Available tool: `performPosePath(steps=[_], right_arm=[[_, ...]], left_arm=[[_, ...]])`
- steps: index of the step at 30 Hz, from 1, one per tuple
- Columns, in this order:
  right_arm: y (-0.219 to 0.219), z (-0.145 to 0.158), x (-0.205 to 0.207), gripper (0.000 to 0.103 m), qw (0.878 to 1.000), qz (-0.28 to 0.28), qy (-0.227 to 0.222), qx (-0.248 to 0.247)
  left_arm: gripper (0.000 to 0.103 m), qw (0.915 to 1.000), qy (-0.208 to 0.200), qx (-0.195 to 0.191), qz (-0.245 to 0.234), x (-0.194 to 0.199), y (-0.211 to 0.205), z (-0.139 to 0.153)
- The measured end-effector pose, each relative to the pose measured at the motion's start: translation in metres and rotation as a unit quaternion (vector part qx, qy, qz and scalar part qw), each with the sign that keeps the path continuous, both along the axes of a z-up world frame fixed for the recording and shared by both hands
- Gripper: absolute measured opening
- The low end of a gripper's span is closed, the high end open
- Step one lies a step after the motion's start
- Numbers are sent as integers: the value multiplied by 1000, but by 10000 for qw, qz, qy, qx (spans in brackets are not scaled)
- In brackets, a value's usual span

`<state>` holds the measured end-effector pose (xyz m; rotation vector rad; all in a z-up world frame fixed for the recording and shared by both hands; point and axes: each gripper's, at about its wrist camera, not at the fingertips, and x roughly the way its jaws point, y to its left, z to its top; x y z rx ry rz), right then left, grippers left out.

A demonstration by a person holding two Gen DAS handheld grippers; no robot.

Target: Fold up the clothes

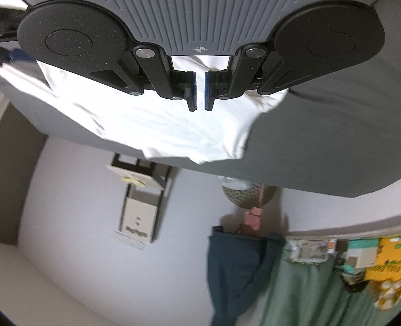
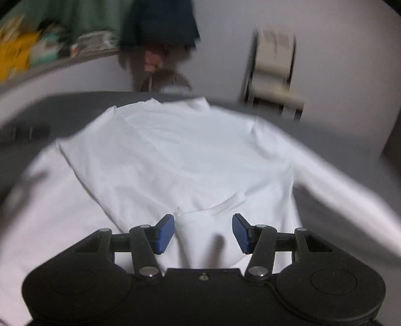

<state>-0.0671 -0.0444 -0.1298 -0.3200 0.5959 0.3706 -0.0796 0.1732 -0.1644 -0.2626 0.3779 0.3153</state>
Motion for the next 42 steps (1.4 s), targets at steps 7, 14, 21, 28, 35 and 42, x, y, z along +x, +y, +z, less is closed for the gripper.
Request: performPosePath(steps=[7, 14, 21, 28, 35, 42], right_arm=[[14, -28, -5, 21, 9993, -30, -135, -342], [-53, -16, -37, 7, 9875, -1257, -65, 948], [-137, -15, -57, 47, 9344, -2099, 895, 2736], [-165, -13, -2, 54, 8984, -1833, 1630, 3644], [-166, -42, 33, 8, 8709, -1904, 2192, 3966], [-170, -41, 23, 7, 8925, -1997, 1955, 3540]], left_arm=[[4, 9994, 314, 75, 79, -7, -35, 1], [4, 9992, 343, 60, -212, -9, -53, -6], [4, 9951, 312, -22, -935, -6, -67, -13], [4, 9882, 255, -219, -1496, -5, -81, -16], [4, 9785, 271, -47, -2046, -5, -97, -18], [4, 9568, 322, 132, -2887, -8, -124, -19]])
